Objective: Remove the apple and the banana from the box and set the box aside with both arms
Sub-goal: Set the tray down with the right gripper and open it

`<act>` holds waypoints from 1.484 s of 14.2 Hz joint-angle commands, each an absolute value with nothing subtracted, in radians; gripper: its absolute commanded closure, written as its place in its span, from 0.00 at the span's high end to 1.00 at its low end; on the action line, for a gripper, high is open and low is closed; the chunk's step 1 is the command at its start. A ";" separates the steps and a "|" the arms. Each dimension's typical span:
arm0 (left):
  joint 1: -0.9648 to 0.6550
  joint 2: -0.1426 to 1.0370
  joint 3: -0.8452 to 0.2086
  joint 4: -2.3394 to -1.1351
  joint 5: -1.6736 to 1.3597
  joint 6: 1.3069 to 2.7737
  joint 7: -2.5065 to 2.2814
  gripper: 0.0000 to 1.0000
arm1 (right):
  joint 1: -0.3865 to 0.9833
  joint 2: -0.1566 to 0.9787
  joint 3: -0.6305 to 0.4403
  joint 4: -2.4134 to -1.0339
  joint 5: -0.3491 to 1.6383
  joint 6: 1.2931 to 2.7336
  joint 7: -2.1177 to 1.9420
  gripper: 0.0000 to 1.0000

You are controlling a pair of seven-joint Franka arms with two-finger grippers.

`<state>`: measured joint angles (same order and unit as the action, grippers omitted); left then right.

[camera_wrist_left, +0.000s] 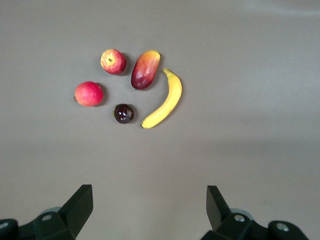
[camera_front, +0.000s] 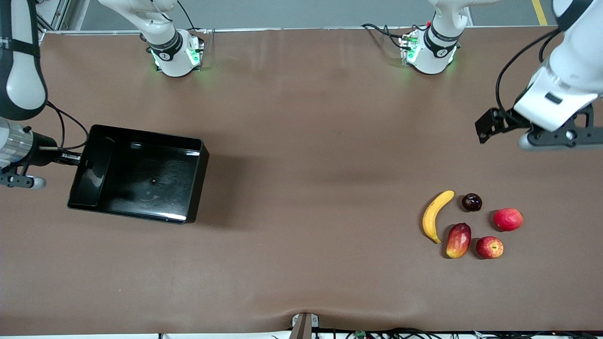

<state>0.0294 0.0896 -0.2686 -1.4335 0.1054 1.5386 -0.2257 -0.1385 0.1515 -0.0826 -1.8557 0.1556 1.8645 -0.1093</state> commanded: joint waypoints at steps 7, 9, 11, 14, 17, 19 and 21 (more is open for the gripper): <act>-0.048 -0.058 -0.130 -1.572 0.049 1.526 -0.156 1.00 | -0.320 0.284 -0.063 -1.858 0.183 1.960 -0.331 0.00; -0.038 -0.066 -0.130 -1.575 0.049 1.522 -0.156 1.00 | -0.356 0.330 -0.063 -1.858 0.183 1.985 -0.354 0.00; -0.028 -0.071 -0.132 -1.575 0.049 1.522 -0.156 1.00 | -0.377 0.365 -0.063 -1.858 0.183 2.011 -0.403 0.00; -0.026 -0.075 -0.130 -1.580 0.049 1.517 -0.156 1.00 | -0.396 0.406 -0.063 -1.858 0.183 2.028 -0.422 0.00; -0.025 -0.077 -0.130 -1.586 0.048 1.517 -0.156 1.00 | -0.416 0.439 -0.061 -1.858 0.184 2.037 -0.474 0.00; -0.023 -0.078 -0.130 -1.595 0.038 1.517 -0.156 1.00 | -0.419 0.443 -0.060 -1.858 0.184 2.036 -0.489 0.00; -0.021 -0.090 -0.130 -1.617 0.011 1.517 -0.156 1.00 | -0.413 0.448 -0.060 -1.859 0.184 2.022 -0.489 0.06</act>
<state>-0.0287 -0.0509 -0.1342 -1.5748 0.0443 1.5242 -0.1759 -0.3895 0.4523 -0.0822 -1.8662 0.1589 2.0489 -0.4615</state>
